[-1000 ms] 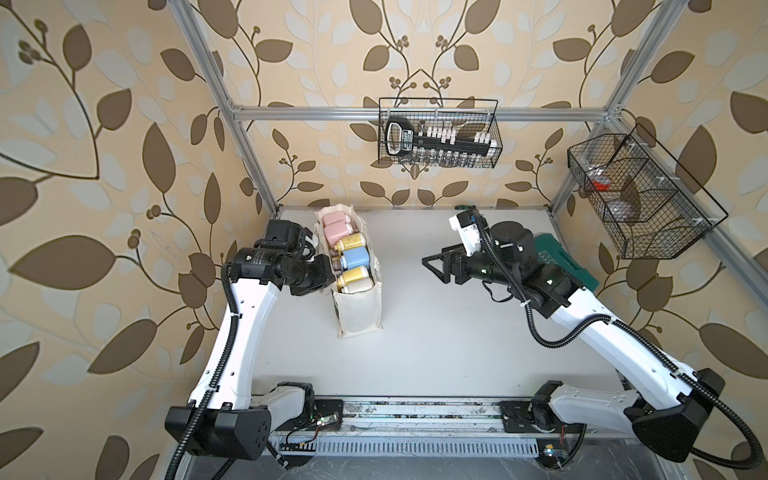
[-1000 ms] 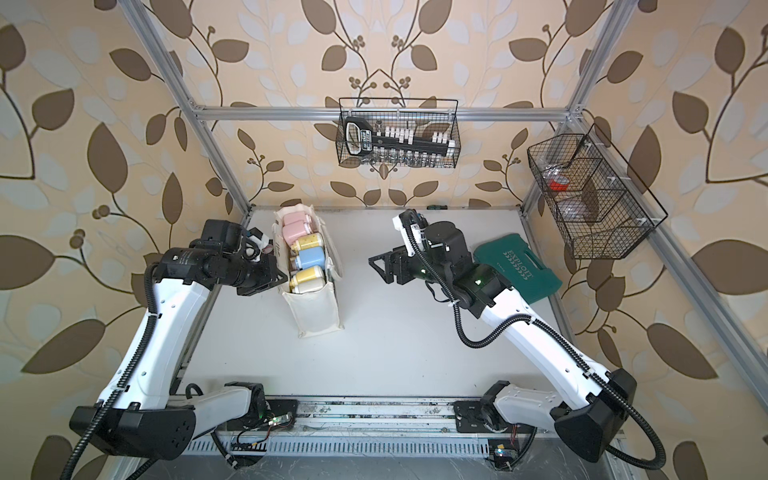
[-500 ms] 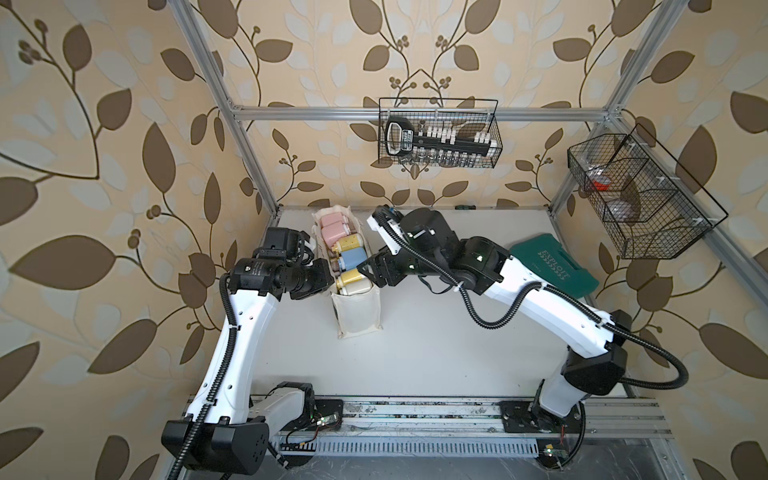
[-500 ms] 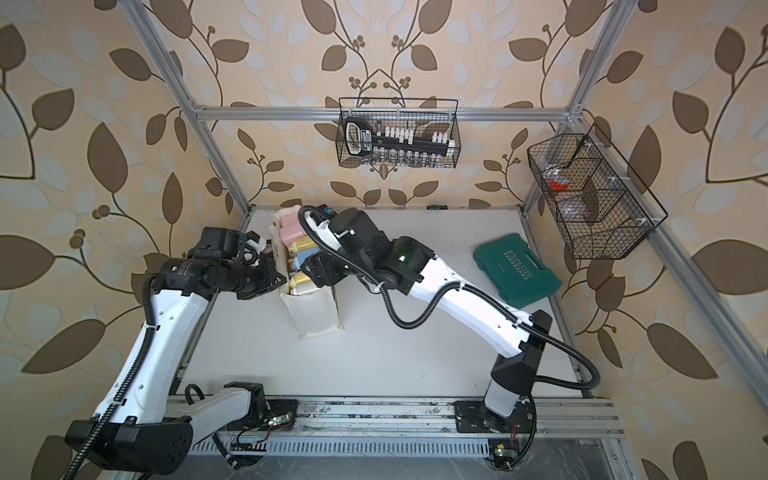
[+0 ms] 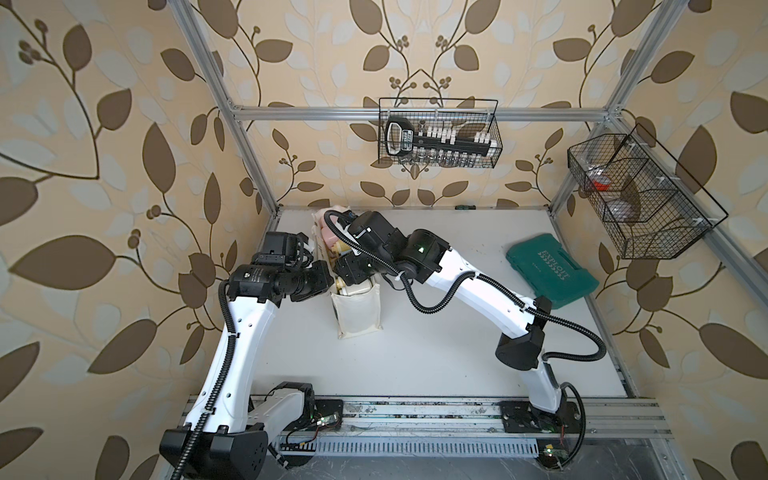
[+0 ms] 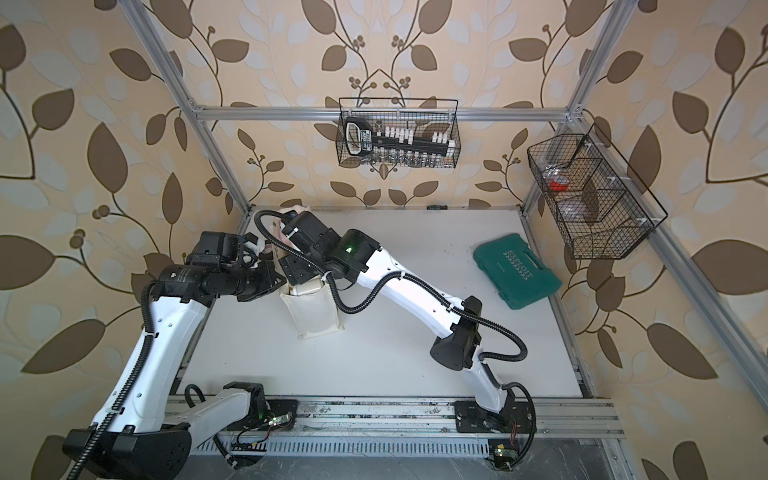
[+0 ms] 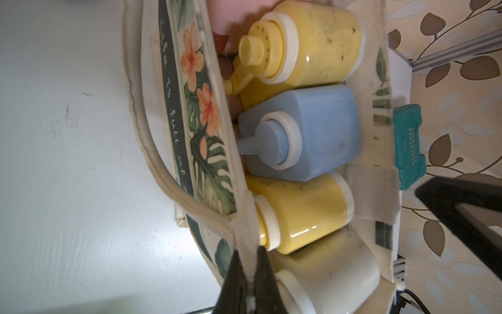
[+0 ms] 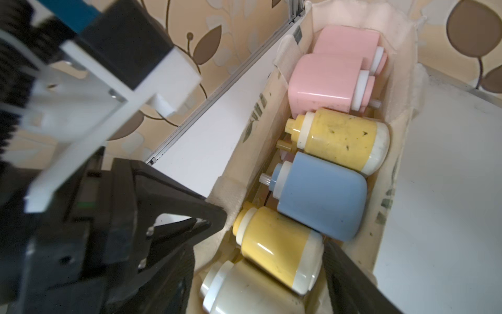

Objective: Take out the pencil sharpeners from the tote bags
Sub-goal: Pick up the pencil sharpener from the canvas bag.

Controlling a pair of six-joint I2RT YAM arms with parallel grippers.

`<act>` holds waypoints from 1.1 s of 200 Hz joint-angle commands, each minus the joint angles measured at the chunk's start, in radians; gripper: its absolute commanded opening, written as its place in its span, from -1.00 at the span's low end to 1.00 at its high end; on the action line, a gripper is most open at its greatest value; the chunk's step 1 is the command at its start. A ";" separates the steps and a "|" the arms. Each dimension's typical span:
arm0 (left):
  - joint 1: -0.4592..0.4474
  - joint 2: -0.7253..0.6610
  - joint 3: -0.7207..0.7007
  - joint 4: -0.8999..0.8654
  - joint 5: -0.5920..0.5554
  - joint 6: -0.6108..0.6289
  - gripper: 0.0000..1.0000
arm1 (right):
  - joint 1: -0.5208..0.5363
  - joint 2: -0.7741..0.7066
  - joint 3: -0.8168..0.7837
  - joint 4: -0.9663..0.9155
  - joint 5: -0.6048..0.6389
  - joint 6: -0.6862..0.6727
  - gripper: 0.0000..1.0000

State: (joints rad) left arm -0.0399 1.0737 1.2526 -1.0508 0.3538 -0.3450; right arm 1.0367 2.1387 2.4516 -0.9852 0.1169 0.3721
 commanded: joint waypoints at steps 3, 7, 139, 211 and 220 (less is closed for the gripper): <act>-0.006 -0.028 -0.016 0.018 0.002 -0.015 -1.00 | 0.000 0.033 0.012 -0.017 0.071 0.036 0.49; -0.006 -0.031 -0.018 0.020 0.003 -0.016 -1.00 | 0.001 0.036 0.010 -0.016 0.074 0.040 0.49; -0.006 -0.054 -0.053 0.066 0.046 -0.022 -1.00 | -0.033 0.086 -0.058 0.014 0.160 0.106 0.73; -0.006 -0.060 -0.059 0.069 0.053 -0.013 -1.00 | -0.050 0.120 -0.066 0.039 0.151 0.110 0.85; -0.006 -0.060 -0.059 0.069 0.056 -0.013 -1.00 | -0.053 0.126 -0.066 0.040 0.149 0.110 0.83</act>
State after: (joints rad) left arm -0.0402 1.0370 1.2037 -0.9829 0.3874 -0.3702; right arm 1.0008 2.2158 2.4058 -0.9123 0.2653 0.4698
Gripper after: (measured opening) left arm 0.065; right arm 0.923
